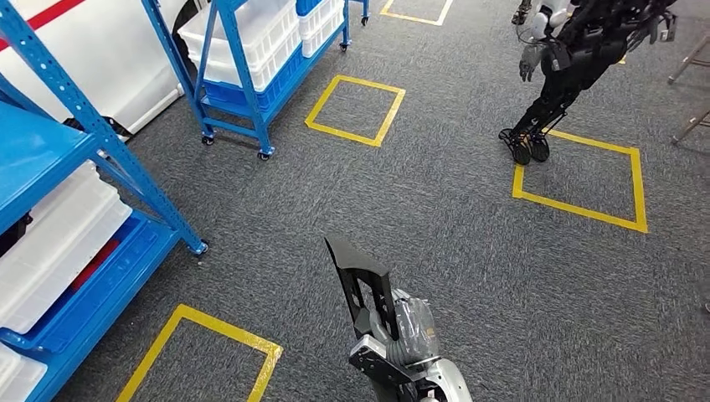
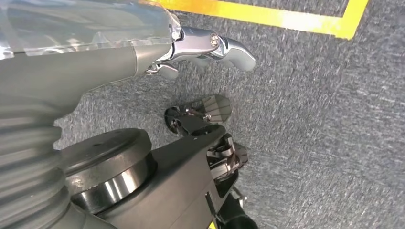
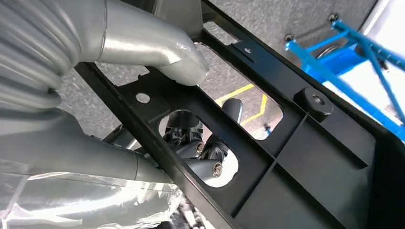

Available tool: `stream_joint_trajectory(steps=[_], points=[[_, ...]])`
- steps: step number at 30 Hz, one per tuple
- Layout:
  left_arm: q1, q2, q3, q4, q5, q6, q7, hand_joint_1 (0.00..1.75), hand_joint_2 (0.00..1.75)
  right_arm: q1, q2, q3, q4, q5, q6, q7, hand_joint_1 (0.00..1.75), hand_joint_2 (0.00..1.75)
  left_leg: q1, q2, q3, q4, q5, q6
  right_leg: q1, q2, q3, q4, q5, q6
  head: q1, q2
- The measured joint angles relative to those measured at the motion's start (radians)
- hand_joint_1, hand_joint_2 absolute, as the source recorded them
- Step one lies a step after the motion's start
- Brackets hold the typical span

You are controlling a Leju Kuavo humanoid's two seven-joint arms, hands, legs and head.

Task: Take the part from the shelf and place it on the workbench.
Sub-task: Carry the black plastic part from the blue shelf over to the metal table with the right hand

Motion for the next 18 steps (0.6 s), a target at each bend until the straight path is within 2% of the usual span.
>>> stream_joint_trajectory(steps=[2,4,5,7,8,9,10,11,12,14,15,16,18], points=[[-0.001,0.000,0.001,0.000,-0.001,-0.002,0.003,0.00,1.75,0.000,0.000,-0.001,0.000,0.000,0.000,0.000,1.75,1.75,0.001,0.008,0.001,0.000,-0.001,-0.011,0.004,0.015,-0.003,-0.003,0.004,-0.013,0.000,0.000],[-0.003,0.000,0.001,0.000,-0.003,-0.003,0.004,0.00,1.75,-0.002,0.001,-0.002,-0.001,0.001,0.000,0.000,1.75,1.75,0.005,-0.006,-0.008,0.024,-0.023,-0.021,0.002,0.025,-0.002,-0.009,0.009,-0.025,0.000,0.000],[-0.003,0.000,0.001,0.000,-0.003,-0.002,0.006,0.00,1.75,-0.004,0.003,-0.002,-0.001,0.003,0.000,0.000,1.75,1.75,0.007,-0.019,-0.024,0.062,-0.049,-0.025,0.000,0.030,-0.002,-0.012,0.012,-0.031,0.000,0.000],[-0.002,0.001,0.002,0.000,-0.003,-0.002,0.011,0.00,1.75,-0.008,0.007,-0.003,0.000,0.005,0.002,0.000,1.75,1.75,0.009,-0.043,-0.081,0.191,-0.116,-0.029,0.001,0.041,-0.003,-0.012,0.014,-0.037,0.000,0.000],[-0.001,0.001,0.002,0.000,-0.004,-0.002,0.015,0.00,1.75,-0.008,0.008,-0.003,0.000,0.007,0.003,0.001,1.75,1.75,0.009,-0.048,-0.109,0.254,-0.139,-0.030,0.003,0.048,-0.004,-0.012,0.014,-0.038,0.000,0.000],[0.000,0.001,0.003,0.000,-0.005,-0.002,0.019,0.00,1.75,-0.009,0.009,-0.003,0.000,0.009,0.004,0.002,1.75,1.75,0.009,-0.050,-0.126,0.289,-0.144,-0.030,0.004,0.057,-0.004,-0.012,0.014,-0.038,0.000,0.000],[0.000,0.001,0.004,0.000,-0.007,-0.001,0.023,0.00,1.75,-0.009,0.009,-0.003,0.000,0.012,0.005,0.003,1.75,1.75,0.009,-0.051,-0.124,0.284,-0.128,-0.028,0.005,0.065,-0.003,-0.011,0.015,-0.038,0.000,0.000],[0.000,0.001,0.005,0.000,-0.009,-0.001,0.027,0.00,1.75,-0.009,0.009,-0.004,0.000,0.014,0.006,0.005,1.75,1.75,0.009,-0.053,-0.104,0.240,-0.097,-0.024,0.006,0.074,-0.002,-0.011,0.015,-0.038,0.000,0.000],[-0.001,0.002,0.006,0.000,-0.012,-0.001,0.030,0.00,1.75,-0.009,0.010,-0.004,-0.001,0.017,0.006,0.006,1.75,1.75,0.009,-0.063,-0.070,0.168,-0.056,-0.020,0.006,0.083,-0.001,-0.011,0.015,-0.038,0.000,0.000],[-0.002,0.004,0.008,0.000,-0.014,-0.001,0.034,0.00,1.75,-0.010,0.014,-0.006,-0.001,0.020,0.006,0.008,1.75,1.75,0.007,-0.091,-0.011,0.043,-0.010,-0.011,0.007,0.099,-0.001,-0.010,0.018,-0.032,0.000,0.000],[-0.002,0.004,0.008,0.000,-0.014,-0.001,0.035,0.00,1.75,-0.010,0.017,-0.006,-0.001,0.021,0.006,0.009,1.75,1.75,0.006,-0.101,0.003,0.010,-0.003,-0.007,0.006,0.105,-0.004,-0.010,0.020,-0.027,0.000,0.000],[-0.003,0.005,0.009,0.000,-0.013,-0.001,0.036,0.00,1.75,-0.011,0.019,-0.006,-0.001,0.023,0.006,0.010,1.75,1.75,0.003,-0.104,0.006,0.002,-0.006,-0.005,0.005,0.111,-0.007,-0.011,0.023,-0.021,0.000,0.000],[-0.004,0.005,0.010,0.000,-0.012,-0.001,0.037,0.00,1.75,-0.011,0.020,-0.006,-0.002,0.028,0.007,0.013,1.75,1.75,0.003,-0.092,0.008,-0.010,0.003,0.006,0.001,0.117,-0.011,-0.013,0.027,-0.008,0.000,0.000]])
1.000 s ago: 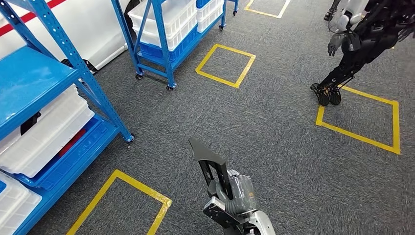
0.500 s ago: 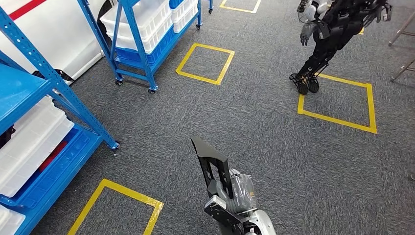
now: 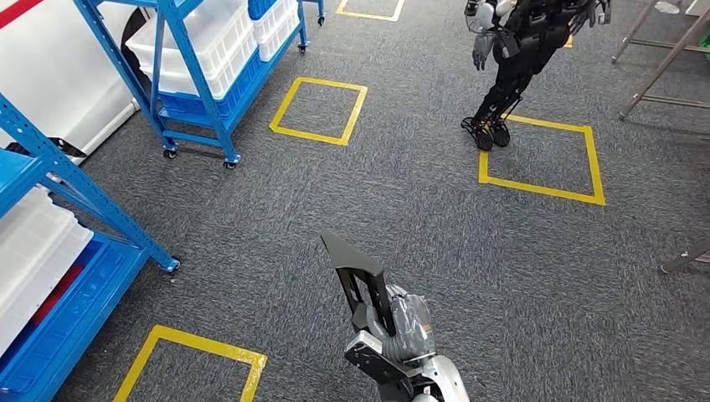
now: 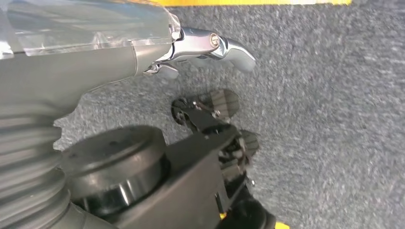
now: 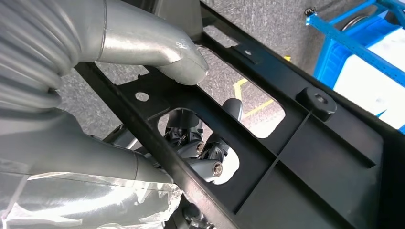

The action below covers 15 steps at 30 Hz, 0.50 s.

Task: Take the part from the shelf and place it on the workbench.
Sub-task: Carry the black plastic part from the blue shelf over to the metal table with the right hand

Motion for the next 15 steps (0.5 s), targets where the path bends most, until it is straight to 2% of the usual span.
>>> stream_joint_trajectory(steps=[2,4,5,6,7,8,9,11,12,13,15], points=[[-0.001,0.000,0.002,0.000,0.001,0.002,0.001,0.00,1.75,-0.002,0.001,0.000,-0.004,0.007,0.002,0.005,1.75,1.75,0.003,0.016,0.004,-0.017,0.013,0.014,0.002,-0.025,-0.016,0.031,-0.025,0.009,0.000,0.000],[0.000,0.000,0.005,0.000,0.002,0.006,0.004,0.00,1.75,-0.006,0.002,-0.001,-0.007,0.012,0.008,0.007,1.75,1.75,0.001,0.034,0.004,-0.023,0.018,0.022,0.005,-0.060,-0.068,0.143,-0.089,0.011,0.000,0.000],[0.001,0.000,0.007,0.000,0.002,0.007,0.005,0.00,1.75,-0.007,0.002,-0.001,-0.007,0.013,0.011,0.008,1.75,1.75,0.000,0.043,0.002,-0.023,0.018,0.023,0.004,-0.068,-0.100,0.212,-0.119,0.012,0.000,0.000],[0.002,0.000,0.008,0.000,0.003,0.008,0.006,0.00,1.75,-0.008,0.003,-0.002,-0.007,0.013,0.015,0.008,1.75,1.75,-0.001,0.053,0.000,-0.021,0.018,0.023,0.004,-0.073,-0.124,0.266,-0.137,0.013,0.000,0.000],[0.002,0.000,0.009,0.000,0.004,0.010,0.006,0.00,1.75,-0.008,0.003,-0.003,-0.007,0.013,0.017,0.009,1.75,1.75,-0.002,0.061,-0.001,-0.021,0.018,0.023,0.003,-0.076,-0.133,0.288,-0.138,0.014,0.000,0.000],[0.002,0.000,0.011,0.000,0.005,0.011,0.006,0.00,1.75,-0.010,0.003,-0.004,-0.007,0.013,0.019,0.008,1.75,1.75,-0.002,0.068,-0.001,-0.019,0.017,0.022,0.003,-0.079,-0.118,0.264,-0.117,0.014,0.000,0.000],[0.001,0.000,0.013,0.000,0.006,0.012,0.006,0.00,1.75,-0.014,0.003,-0.005,-0.007,0.013,0.020,0.007,1.75,1.75,-0.002,0.076,-0.001,-0.016,0.015,0.020,0.003,-0.088,-0.084,0.203,-0.084,0.013,0.000,0.000],[-0.001,0.000,0.016,0.000,0.006,0.013,0.007,0.00,1.75,-0.027,0.003,-0.006,-0.007,0.013,0.023,0.005,1.75,1.75,-0.004,0.088,-0.002,-0.007,0.008,0.012,0.006,-0.121,-0.008,0.059,-0.033,0.007,0.000,0.000],[-0.001,0.000,0.017,0.000,0.005,0.013,0.007,0.00,1.75,-0.033,0.004,-0.008,-0.007,0.013,0.025,0.004,1.75,1.75,-0.006,0.094,-0.003,-0.002,0.005,0.007,0.008,-0.132,0.013,0.017,-0.024,0.003,0.000,0.000],[-0.002,0.001,0.018,0.000,0.005,0.013,0.009,0.00,1.75,-0.037,0.005,-0.009,-0.007,0.013,0.027,0.002,1.75,1.75,-0.009,0.099,-0.004,0.000,0.002,0.002,0.012,-0.136,0.020,0.000,-0.025,-0.002,0.000,0.000],[-0.003,0.001,0.021,0.000,0.003,0.013,0.012,0.00,1.75,-0.039,0.007,-0.012,-0.007,0.012,0.031,0.001,1.75,1.75,-0.009,0.109,-0.004,0.002,-0.002,-0.008,0.013,-0.120,0.018,-0.003,-0.023,-0.013,0.000,0.000]])
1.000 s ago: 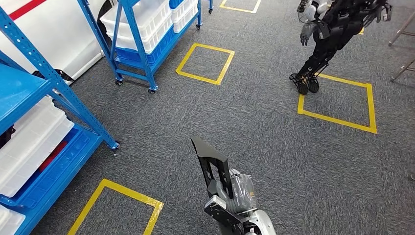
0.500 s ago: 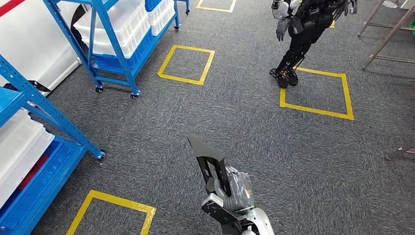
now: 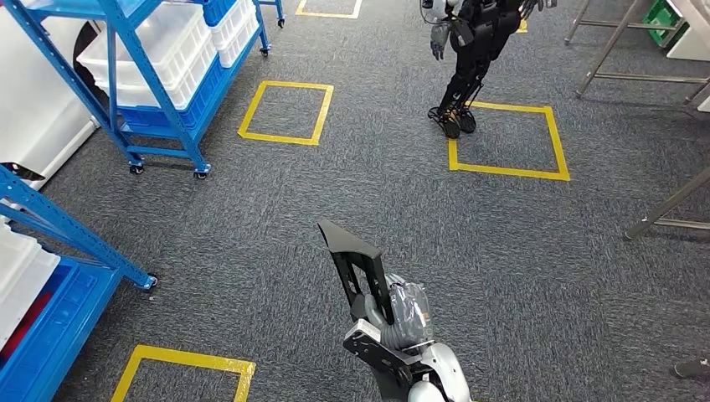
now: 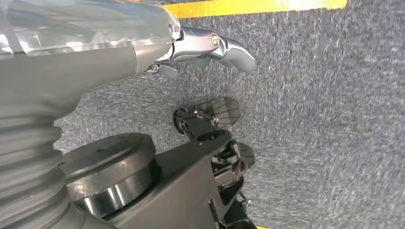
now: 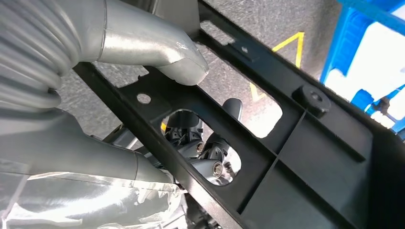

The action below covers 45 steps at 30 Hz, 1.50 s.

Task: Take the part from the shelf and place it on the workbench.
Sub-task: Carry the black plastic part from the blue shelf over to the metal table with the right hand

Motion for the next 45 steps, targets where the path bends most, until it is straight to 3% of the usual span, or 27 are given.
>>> stream_joint_trajectory(steps=[2,5,6,7,8,10,12,13,15,17,19,21,22,23,24,26,28,31,33,36,37,38,39,40,42,43,45], points=[[-0.001,0.000,0.003,0.000,-0.001,0.000,0.003,0.00,1.75,-0.001,0.002,-0.002,0.000,0.000,0.002,-0.002,1.75,1.75,0.004,-0.017,-0.010,0.028,-0.024,-0.011,-0.003,0.015,-0.001,-0.004,0.005,-0.011,0.000,0.000],[0.002,0.000,0.007,0.000,-0.002,0.001,0.006,0.00,1.75,-0.002,0.006,-0.005,0.000,0.000,0.003,-0.004,1.75,1.75,0.009,-0.059,-0.086,0.203,-0.117,-0.021,-0.005,0.038,-0.002,-0.005,0.008,-0.020,0.000,0.000],[0.003,0.000,0.009,0.000,-0.002,0.001,0.008,0.00,1.75,-0.001,0.007,-0.007,0.000,0.000,0.003,-0.004,1.75,1.75,0.009,-0.063,-0.115,0.262,-0.137,-0.022,-0.004,0.047,-0.002,-0.005,0.008,-0.021,0.000,0.000],[0.004,0.000,0.010,0.000,-0.003,0.001,0.009,0.00,1.75,0.000,0.007,-0.008,0.000,-0.001,0.003,-0.005,1.75,1.75,0.009,-0.066,-0.130,0.292,-0.138,-0.021,-0.003,0.057,-0.002,-0.004,0.008,-0.021,0.000,0.000],[0.004,0.000,0.011,0.000,-0.004,0.001,0.011,0.00,1.75,0.000,0.007,-0.010,0.000,-0.002,0.002,-0.006,1.75,1.75,0.009,-0.067,-0.127,0.279,-0.117,-0.019,-0.003,0.067,0.000,-0.004,0.008,-0.021,0.000,0.000],[0.004,0.000,0.011,0.000,-0.006,0.002,0.014,0.00,1.75,0.000,0.007,-0.013,0.001,-0.006,0.001,-0.010,1.75,1.75,0.009,-0.087,-0.074,0.155,-0.040,-0.010,-0.003,0.086,0.003,-0.004,0.008,-0.020,0.000,0.000],[0.003,0.000,0.012,0.000,-0.008,0.002,0.016,0.00,1.75,-0.001,0.007,-0.015,0.001,-0.011,-0.001,-0.015,1.75,1.75,0.008,-0.120,-0.024,0.038,0.006,-0.001,-0.003,0.103,0.000,-0.002,0.009,-0.014,0.000,0.000],[0.002,0.000,0.012,0.000,-0.010,0.002,0.017,0.00,1.75,-0.001,0.007,-0.016,0.002,-0.013,-0.002,-0.016,1.75,1.75,0.007,-0.131,-0.014,0.013,0.010,0.002,-0.004,0.110,-0.004,-0.001,0.012,-0.009,0.000,0.000],[0.000,0.000,0.012,0.000,-0.012,0.002,0.021,0.00,1.75,0.000,0.007,-0.018,0.003,-0.018,-0.005,-0.020,1.75,1.75,0.006,-0.125,-0.012,0.001,0.009,0.008,-0.006,0.124,-0.011,-0.004,0.018,0.004,0.000,0.000],[-0.002,-0.001,0.012,0.000,-0.016,0.002,0.024,0.00,1.75,0.001,0.007,-0.021,0.004,-0.023,-0.008,-0.024,1.75,1.75,0.009,-0.108,-0.009,-0.012,0.019,0.020,-0.004,0.108,-0.020,0.011,0.005,0.014,0.000,0.000],[-0.002,-0.001,0.012,0.000,-0.019,0.003,0.025,0.00,1.75,0.000,0.006,-0.023,0.005,-0.026,-0.011,-0.027,1.75,1.75,0.010,-0.090,-0.006,-0.023,0.026,0.029,-0.003,0.070,-0.056,0.090,-0.046,0.019,0.000,0.000],[0.000,-0.001,0.012,0.000,-0.020,0.002,0.025,0.00,1.75,0.000,0.006,-0.023,0.007,-0.027,-0.012,-0.028,1.75,1.75,0.007,-0.071,-0.007,-0.023,0.026,0.033,-0.007,0.050,-0.115,0.218,-0.104,0.026,0.000,0.000],[0.001,-0.001,0.012,0.000,-0.021,0.002,0.025,0.00,1.75,0.001,0.005,-0.023,0.009,-0.027,-0.012,-0.028,1.75,1.75,0.007,-0.061,-0.008,-0.022,0.026,0.033,-0.010,0.047,-0.135,0.263,-0.117,0.029,0.000,0.000],[0.001,-0.001,0.012,0.000,-0.021,0.002,0.025,0.00,1.75,0.002,0.005,-0.023,0.010,-0.028,-0.012,-0.028,1.75,1.75,0.007,-0.052,-0.008,-0.020,0.025,0.032,-0.013,0.045,-0.139,0.273,-0.110,0.032,0.000,0.000],[0.001,-0.002,0.012,0.000,-0.022,0.002,0.025,0.00,1.75,0.003,0.004,-0.023,0.011,-0.029,-0.012,-0.028,1.75,1.75,0.008,-0.044,-0.008,-0.018,0.023,0.031,-0.016,0.041,-0.124,0.245,-0.088,0.035,0.000,0.000],[0.001,-0.003,0.012,0.000,-0.026,0.001,0.025,0.00,1.75,0.002,0.004,-0.024,0.012,-0.031,-0.013,-0.028,1.75,1.75,0.008,-0.031,-0.009,-0.009,0.016,0.023,-0.017,0.016,-0.051,0.108,-0.029,0.037,0.000,0.000],[0.000,-0.003,0.012,0.000,-0.029,0.001,0.025,0.00,1.75,0.002,0.004,-0.025,0.011,-0.034,-0.016,-0.030,1.75,1.75,0.006,-0.021,-0.010,0.001,0.007,0.012,-0.013,0.000,-0.003,0.012,-0.003,0.028,0.000,0.000],[-0.002,-0.003,0.012,0.000,-0.031,0.001,0.029,0.00,1.75,0.006,0.004,-0.025,0.011,-0.037,-0.019,-0.032,1.75,1.75,0.007,-0.010,-0.009,0.004,0.002,-0.006,-0.008,0.017,-0.003,0.000,-0.001,0.010,0.000,0.000],[-0.003,-0.003,0.012,0.000,-0.035,-0.001,0.033,0.00,1.75,0.008,0.004,-0.025,0.011,-0.039,-0.022,-0.034,1.75,1.75,0.012,-0.030,-0.021,0.037,-0.026,-0.018,-0.011,0.029,-0.002,-0.005,0.004,-0.002,0.000,0.000],[-0.001,-0.003,0.012,0.000,-0.039,-0.004,0.041,0.00,1.75,0.013,0.003,-0.026,0.011,-0.045,-0.028,-0.037,1.75,1.75,0.015,-0.064,-0.098,0.215,-0.119,-0.026,-0.011,0.048,-0.002,-0.007,0.007,-0.012,0.000,0.000],[0.000,-0.003,0.012,0.000,-0.040,-0.006,0.044,0.00,1.75,0.016,0.002,-0.027,0.011,-0.047,-0.030,-0.038,1.75,1.75,0.015,-0.066,-0.122,0.269,-0.136,-0.027,-0.010,0.056,-0.002,-0.007,0.007,-0.013,0.000,0.000],[0.001,-0.003,0.012,0.000,-0.040,-0.008,0.047,0.00,1.75,0.020,0.001,-0.028,0.011,-0.049,-0.032,-0.039,1.75,1.75,0.015,-0.067,-0.133,0.290,-0.133,-0.026,-0.009,0.064,-0.002,-0.006,0.007,-0.013,0.000,0.000],[0.001,-0.003,0.012,0.000,-0.040,-0.011,0.050,0.00,1.75,0.023,-0.001,-0.029,0.011,-0.052,-0.033,-0.040,1.75,1.75,0.015,-0.068,-0.126,0.272,-0.111,-0.024,-0.008,0.073,-0.001,-0.006,0.007,-0.013,0.000,0.000],[0.001,-0.003,0.012,0.000,-0.040,-0.014,0.053,0.00,1.75,0.025,-0.001,-0.029,0.011,-0.054,-0.033,-0.041,1.75,1.75,0.015,-0.073,-0.101,0.216,-0.074,-0.020,-0.008,0.082,0.000,-0.005,0.007,-0.013,0.000,0.000],[0.000,-0.003,0.012,0.000,-0.040,-0.019,0.058,0.00,1.75,0.026,-0.002,-0.030,0.011,-0.057,-0.035,-0.042,1.75,1.75,0.016,-0.106,-0.040,0.079,-0.012,-0.012,-0.007,0.100,0.000,-0.003,0.007,-0.009,0.000,0.000],[-0.001,-0.002,0.012,0.000,-0.041,-0.021,0.059,0.00,1.75,0.026,-0.002,-0.030,0.011,-0.058,-0.037,-0.043,1.75,1.75,0.015,-0.123,-0.020,0.034,0.001,-0.009,-0.008,0.108,-0.003,-0.002,0.009,-0.004,0.000,0.000],[-0.002,-0.002,0.012,0.000,-0.042,-0.023,0.064,0.00,1.75,0.028,-0.004,-0.031,0.011,-0.059,-0.040,-0.043,1.75,1.75,0.012,-0.137,-0.010,0.006,0.002,-0.004,-0.011,0.122,-0.011,-0.003,0.015,0.009,0.000,0.000]])
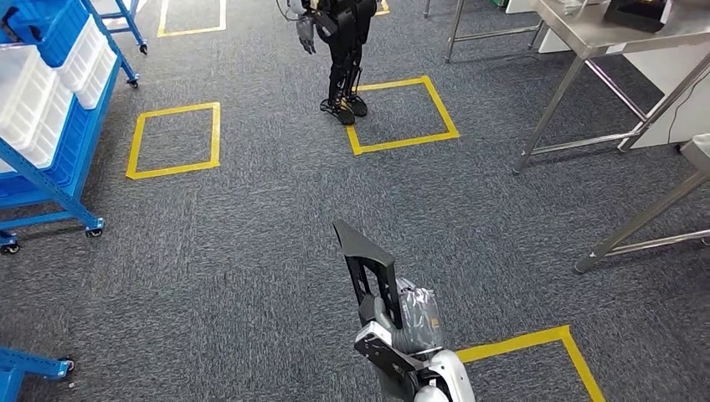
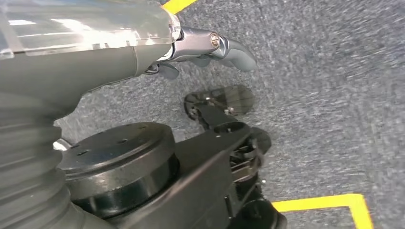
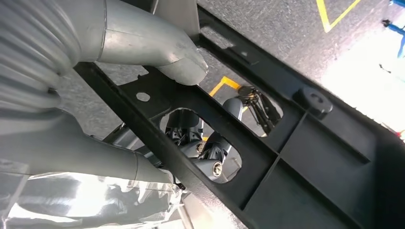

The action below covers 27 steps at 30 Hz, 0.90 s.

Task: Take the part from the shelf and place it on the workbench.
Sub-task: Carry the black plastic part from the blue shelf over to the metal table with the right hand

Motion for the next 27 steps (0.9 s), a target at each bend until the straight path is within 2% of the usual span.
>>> stream_joint_trajectory(steps=[1,2,3,5,7,8,9,10,12,13,14,17,19,20,22,23,24,25,26,27], points=[[0.000,0.000,0.000,0.000,-0.001,-0.001,0.003,0.00,1.75,0.002,-0.001,-0.001,0.000,-0.001,-0.002,0.000,1.75,1.75,0.000,0.007,0.000,-0.004,0.003,0.006,-0.001,0.007,-0.002,-0.002,0.003,0.007,0.000,0.000],[0.000,0.000,0.000,0.000,-0.003,-0.001,0.006,0.00,1.75,0.006,-0.002,-0.003,-0.001,-0.002,-0.004,0.000,1.75,1.75,0.001,0.015,0.002,-0.011,0.007,0.012,-0.001,0.001,-0.005,0.001,0.000,0.011,0.000,0.000],[0.000,0.000,0.000,0.000,-0.004,-0.002,0.008,0.00,1.75,0.008,-0.004,-0.004,-0.003,-0.002,-0.006,0.000,1.75,1.75,0.003,0.024,0.004,-0.018,0.012,0.020,0.000,-0.015,-0.012,0.014,-0.011,0.015,0.000,0.000],[-0.002,0.000,0.001,0.000,-0.006,-0.002,0.010,0.00,1.75,0.012,-0.007,-0.006,-0.008,-0.003,-0.010,0.000,1.75,1.75,0.002,0.044,0.005,-0.027,0.018,0.030,0.001,-0.058,-0.050,0.098,-0.064,0.020,0.000,0.000],[-0.001,0.000,0.001,0.000,-0.009,-0.003,0.010,0.00,1.75,0.014,-0.007,-0.007,-0.012,-0.003,-0.012,0.001,1.75,1.75,0.000,0.065,0.004,-0.025,0.018,0.033,0.000,-0.074,-0.109,0.226,-0.123,0.024,0.000,0.000],[0.000,0.000,0.001,0.000,-0.011,-0.003,0.009,0.00,1.75,0.016,-0.008,-0.008,-0.013,-0.003,-0.012,0.003,1.75,1.75,0.000,0.075,0.003,-0.024,0.017,0.034,-0.002,-0.075,-0.126,0.265,-0.132,0.026,0.000,0.000],[0.000,0.000,0.001,0.000,-0.013,-0.002,0.008,0.00,1.75,0.019,-0.008,-0.008,-0.014,-0.003,-0.012,0.004,1.75,1.75,0.000,0.085,0.002,-0.022,0.015,0.033,-0.004,-0.077,-0.125,0.267,-0.123,0.029,0.000,0.000],[-0.001,-0.001,0.001,0.000,-0.015,-0.002,0.007,0.00,1.75,0.021,-0.009,-0.008,-0.016,-0.002,-0.012,0.006,1.75,1.75,0.001,0.093,0.002,-0.019,0.013,0.031,-0.006,-0.082,-0.103,0.230,-0.097,0.031,0.000,0.000],[-0.003,-0.001,0.001,0.000,-0.018,-0.002,0.005,0.00,1.75,0.022,-0.011,-0.008,-0.020,-0.001,-0.012,0.008,1.75,1.75,0.000,0.105,0.002,-0.010,0.006,0.023,-0.007,-0.104,-0.029,0.095,-0.041,0.031,0.000,0.000],[-0.004,-0.001,0.001,0.000,-0.018,-0.001,0.005,0.00,1.75,0.021,-0.011,-0.008,-0.024,0.000,-0.012,0.009,1.75,1.75,-0.001,0.110,0.001,-0.006,0.002,0.018,-0.006,-0.112,-0.001,0.043,-0.026,0.027,0.000,0.000],[-0.005,-0.001,0.001,0.000,-0.018,0.000,0.004,0.00,1.75,0.021,-0.011,-0.009,-0.026,0.000,-0.012,0.009,1.75,1.75,-0.003,0.114,0.001,-0.002,-0.001,0.012,-0.004,-0.117,0.013,0.013,-0.022,0.023,0.000,0.000],[-0.007,-0.001,0.001,0.000,-0.019,0.000,0.002,0.00,1.75,0.022,-0.012,-0.009,-0.031,0.000,-0.013,0.010,1.75,1.75,-0.002,0.124,0.002,0.000,-0.005,-0.005,0.000,-0.102,0.012,0.004,-0.022,0.005,0.000,0.000],[-0.008,-0.001,0.001,0.000,-0.019,0.001,0.002,0.00,1.75,0.022,-0.012,-0.009,-0.034,0.000,-0.014,0.010,1.75,1.75,0.002,0.108,-0.011,0.035,-0.034,-0.015,-0.003,-0.091,0.013,0.000,-0.017,-0.006,0.000,0.000],[-0.009,-0.001,0.001,0.000,-0.019,0.001,0.002,0.00,1.75,0.022,-0.012,-0.009,-0.035,0.000,-0.014,0.010,1.75,1.75,0.004,0.095,-0.031,0.083,-0.063,-0.018,-0.004,-0.086,0.013,-0.002,-0.016,-0.011,0.000,0.000],[-0.008,-0.001,0.001,0.000,-0.020,0.003,0.001,0.00,1.75,0.023,-0.013,-0.009,-0.037,0.000,-0.014,0.010,1.75,1.75,0.005,0.075,-0.092,0.221,-0.128,-0.022,-0.002,-0.074,0.012,-0.001,-0.015,-0.015,0.000,0.000],[-0.007,-0.001,0.001,0.000,-0.022,0.004,0.000,0.00,1.75,0.023,-0.013,-0.009,-0.037,0.000,-0.014,0.010,1.75,1.75,0.005,0.072,-0.117,0.274,-0.144,-0.022,-0.001,-0.066,0.012,-0.001,-0.015,-0.016,0.000,0.000],[-0.007,-0.001,0.001,0.000,-0.025,0.005,-0.001,0.00,1.75,0.023,-0.013,-0.009,-0.037,0.000,-0.014,0.010,1.75,1.75,0.005,0.070,-0.127,0.295,-0.141,-0.021,0.000,-0.057,0.013,-0.001,-0.015,-0.017,0.000,0.000],[-0.006,-0.001,0.001,0.000,-0.027,0.006,-0.003,0.00,1.75,0.024,-0.013,-0.009,-0.037,0.000,-0.014,0.010,1.75,1.75,0.005,0.069,-0.119,0.273,-0.117,-0.018,0.001,-0.048,0.014,-0.001,-0.014,-0.017,0.000,0.000],[-0.007,-0.001,0.001,0.000,-0.029,0.007,-0.005,0.00,1.75,0.024,-0.013,-0.009,-0.038,0.001,-0.013,0.010,1.75,1.75,0.005,0.064,-0.092,0.215,-0.079,-0.014,0.001,-0.039,0.016,0.000,-0.014,-0.017,0.000,0.000],[-0.007,0.000,0.001,0.000,-0.031,0.007,-0.007,0.00,1.75,0.023,-0.013,-0.009,-0.038,0.001,-0.013,0.010,1.75,1.75,0.005,0.050,-0.060,0.141,-0.044,-0.009,0.001,-0.030,0.017,0.000,-0.014,-0.016,0.000,0.000]])
